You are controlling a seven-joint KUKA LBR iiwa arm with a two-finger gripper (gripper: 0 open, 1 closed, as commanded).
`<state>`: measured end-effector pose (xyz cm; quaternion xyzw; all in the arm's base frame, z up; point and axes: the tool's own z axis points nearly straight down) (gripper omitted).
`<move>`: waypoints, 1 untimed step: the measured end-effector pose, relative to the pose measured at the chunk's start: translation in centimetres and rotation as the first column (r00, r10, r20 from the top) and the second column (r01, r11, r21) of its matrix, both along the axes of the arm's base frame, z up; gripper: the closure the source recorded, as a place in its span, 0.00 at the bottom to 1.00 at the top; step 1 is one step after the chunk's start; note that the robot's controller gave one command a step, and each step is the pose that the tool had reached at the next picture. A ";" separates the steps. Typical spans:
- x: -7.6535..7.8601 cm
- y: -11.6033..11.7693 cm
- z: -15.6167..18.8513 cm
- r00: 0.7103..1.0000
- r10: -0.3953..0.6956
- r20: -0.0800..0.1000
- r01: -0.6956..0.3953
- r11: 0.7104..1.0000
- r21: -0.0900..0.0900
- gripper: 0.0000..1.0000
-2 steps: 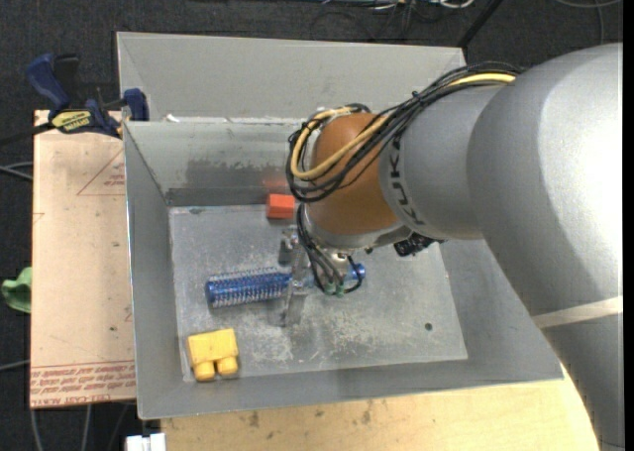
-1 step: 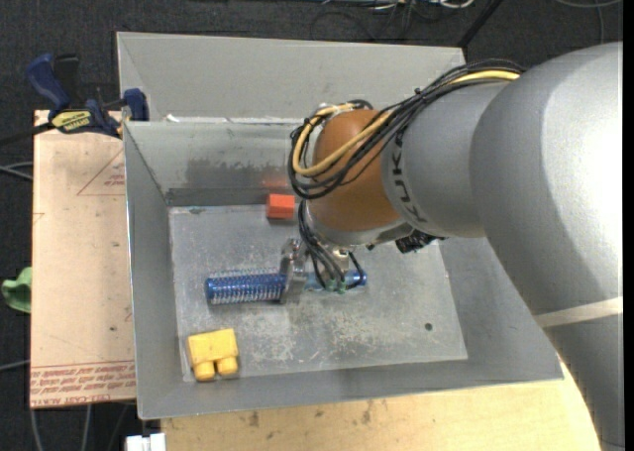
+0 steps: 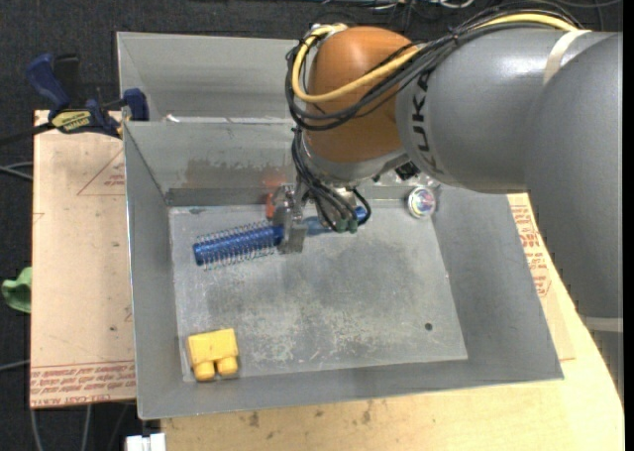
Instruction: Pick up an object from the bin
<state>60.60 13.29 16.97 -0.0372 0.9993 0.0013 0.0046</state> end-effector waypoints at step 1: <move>-0.2 0.4 13.2 1.000 -0.023 0.001 0.023 1.000 0.000 1.00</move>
Offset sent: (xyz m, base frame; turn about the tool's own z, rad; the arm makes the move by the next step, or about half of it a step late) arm -0.0039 0.0034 0.1274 0.0254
